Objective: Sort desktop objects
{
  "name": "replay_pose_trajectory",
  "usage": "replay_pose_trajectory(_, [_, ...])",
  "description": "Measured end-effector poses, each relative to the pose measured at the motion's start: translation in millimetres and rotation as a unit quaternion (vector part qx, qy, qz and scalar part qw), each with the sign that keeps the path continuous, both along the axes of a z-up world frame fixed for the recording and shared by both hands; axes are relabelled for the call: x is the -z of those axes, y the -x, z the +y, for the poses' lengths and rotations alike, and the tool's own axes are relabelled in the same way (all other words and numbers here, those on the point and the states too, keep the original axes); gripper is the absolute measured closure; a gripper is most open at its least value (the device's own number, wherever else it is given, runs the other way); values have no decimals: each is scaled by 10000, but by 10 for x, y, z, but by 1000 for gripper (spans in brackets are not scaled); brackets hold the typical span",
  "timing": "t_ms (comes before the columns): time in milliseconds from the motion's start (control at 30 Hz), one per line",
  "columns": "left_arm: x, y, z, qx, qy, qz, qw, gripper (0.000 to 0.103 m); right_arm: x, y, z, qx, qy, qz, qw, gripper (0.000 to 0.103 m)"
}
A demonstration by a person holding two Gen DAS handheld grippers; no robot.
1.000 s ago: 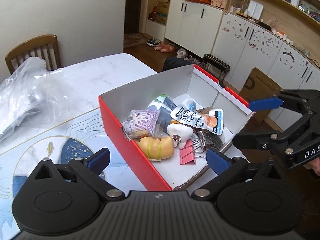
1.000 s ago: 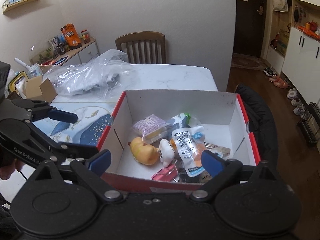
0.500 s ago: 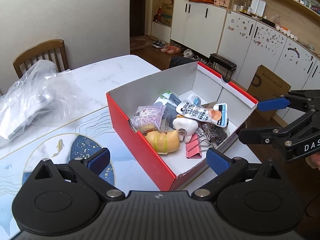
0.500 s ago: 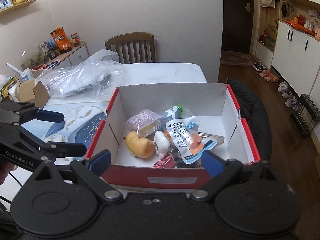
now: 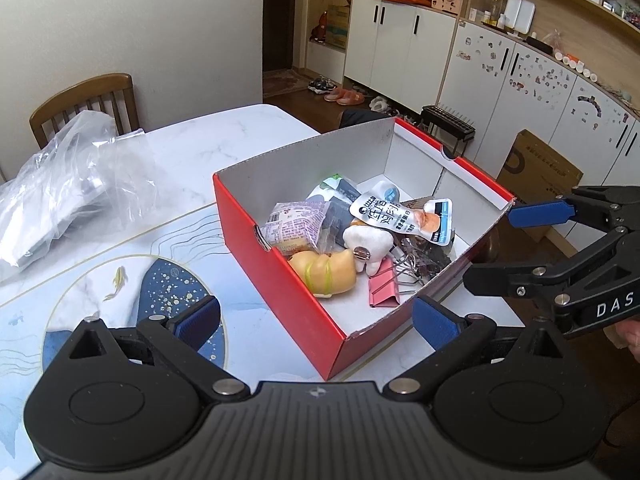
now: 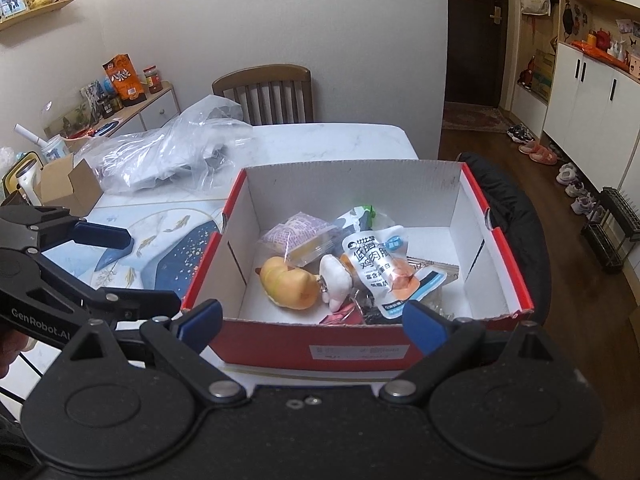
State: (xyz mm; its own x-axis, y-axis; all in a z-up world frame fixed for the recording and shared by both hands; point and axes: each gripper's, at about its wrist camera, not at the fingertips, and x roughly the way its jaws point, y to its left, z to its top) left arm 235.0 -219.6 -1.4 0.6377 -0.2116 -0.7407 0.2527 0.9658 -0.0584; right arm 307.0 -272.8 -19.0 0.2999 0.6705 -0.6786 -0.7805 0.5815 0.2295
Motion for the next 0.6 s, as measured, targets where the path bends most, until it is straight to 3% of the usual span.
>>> replay_pose_trajectory(600, [13, 30, -51, 1, -19, 40, 10000, 0, 28, 15, -50, 62, 3, 70, 10000, 6])
